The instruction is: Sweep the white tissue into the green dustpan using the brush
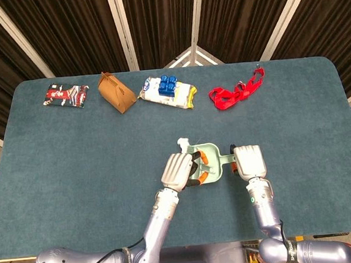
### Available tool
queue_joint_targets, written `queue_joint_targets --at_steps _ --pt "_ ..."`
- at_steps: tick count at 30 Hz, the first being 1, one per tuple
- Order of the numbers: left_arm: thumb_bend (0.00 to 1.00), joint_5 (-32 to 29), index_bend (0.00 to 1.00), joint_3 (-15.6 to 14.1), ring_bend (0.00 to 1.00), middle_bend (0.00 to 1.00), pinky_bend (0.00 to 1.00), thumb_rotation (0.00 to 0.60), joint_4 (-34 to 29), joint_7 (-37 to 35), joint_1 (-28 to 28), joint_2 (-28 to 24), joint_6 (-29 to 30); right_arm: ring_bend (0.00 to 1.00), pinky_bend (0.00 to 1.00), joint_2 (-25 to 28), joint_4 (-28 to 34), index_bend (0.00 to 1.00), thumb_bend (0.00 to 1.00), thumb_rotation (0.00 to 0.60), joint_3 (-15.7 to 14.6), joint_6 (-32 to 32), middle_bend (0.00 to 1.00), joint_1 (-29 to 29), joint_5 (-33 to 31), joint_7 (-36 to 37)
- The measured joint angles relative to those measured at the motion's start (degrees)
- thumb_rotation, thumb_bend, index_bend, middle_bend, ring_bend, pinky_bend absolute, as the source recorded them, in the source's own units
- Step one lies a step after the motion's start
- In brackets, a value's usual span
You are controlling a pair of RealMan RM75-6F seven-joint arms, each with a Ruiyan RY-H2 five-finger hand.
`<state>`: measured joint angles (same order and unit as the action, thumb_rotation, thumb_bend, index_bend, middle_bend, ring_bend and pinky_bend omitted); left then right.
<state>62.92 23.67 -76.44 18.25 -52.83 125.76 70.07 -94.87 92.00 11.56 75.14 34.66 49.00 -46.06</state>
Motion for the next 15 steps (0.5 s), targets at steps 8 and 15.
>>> queue_joint_targets --at_steps 8,15 --pt "0.68 2.6 0.78 1.93 1.0 1.0 1.0 0.6 -1.76 -3.73 0.12 -0.67 0.54 0.89 0.92 2.27 0.41 0.65 0.59 0.6 -0.05 -0.61 0.91 -0.59 0.3 1.24" --pt "0.68 3.79 0.78 2.07 1.0 1.0 1.0 0.6 -4.77 -4.25 1.78 -4.77 0.68 0.89 0.92 2.94 0.68 0.65 0.59 0.6 -0.56 -0.74 0.91 -1.08 0.38 1.6"
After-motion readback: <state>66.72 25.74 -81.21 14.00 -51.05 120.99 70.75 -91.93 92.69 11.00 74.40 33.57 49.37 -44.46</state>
